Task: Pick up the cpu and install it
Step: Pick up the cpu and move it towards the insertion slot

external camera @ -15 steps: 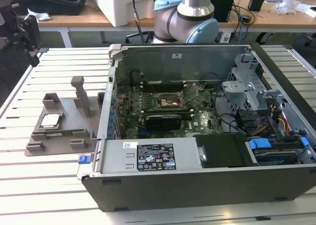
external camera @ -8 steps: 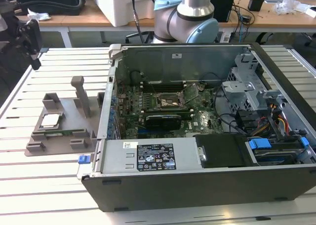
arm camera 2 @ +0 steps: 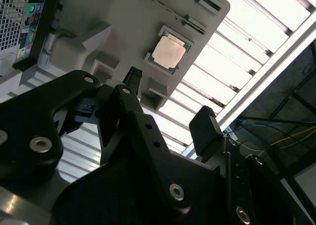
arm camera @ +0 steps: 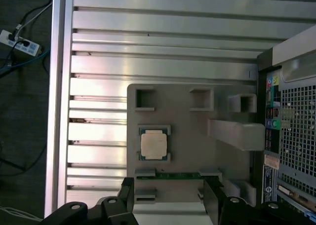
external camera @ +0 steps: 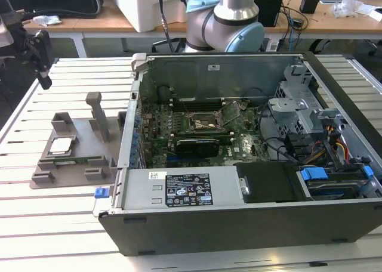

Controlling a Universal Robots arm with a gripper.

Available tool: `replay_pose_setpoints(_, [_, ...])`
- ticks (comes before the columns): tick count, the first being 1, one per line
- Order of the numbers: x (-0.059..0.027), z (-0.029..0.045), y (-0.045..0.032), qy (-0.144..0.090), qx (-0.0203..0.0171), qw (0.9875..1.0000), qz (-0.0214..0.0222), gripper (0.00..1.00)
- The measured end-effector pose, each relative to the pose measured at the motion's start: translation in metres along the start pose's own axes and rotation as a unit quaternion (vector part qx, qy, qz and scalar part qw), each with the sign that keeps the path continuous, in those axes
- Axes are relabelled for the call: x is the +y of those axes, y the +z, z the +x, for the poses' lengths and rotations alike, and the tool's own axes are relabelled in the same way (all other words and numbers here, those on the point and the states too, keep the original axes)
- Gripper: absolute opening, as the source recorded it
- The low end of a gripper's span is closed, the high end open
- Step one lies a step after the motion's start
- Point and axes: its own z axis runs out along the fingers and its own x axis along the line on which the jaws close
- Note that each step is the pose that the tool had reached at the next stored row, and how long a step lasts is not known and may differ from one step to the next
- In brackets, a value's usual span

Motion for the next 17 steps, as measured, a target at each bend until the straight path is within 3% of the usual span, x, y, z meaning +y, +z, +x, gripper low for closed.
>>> replay_pose_setpoints(17, [-0.0001, 0.0002, 0.009, 0.0, 0.0, 1.0, 0.0, 0.67])
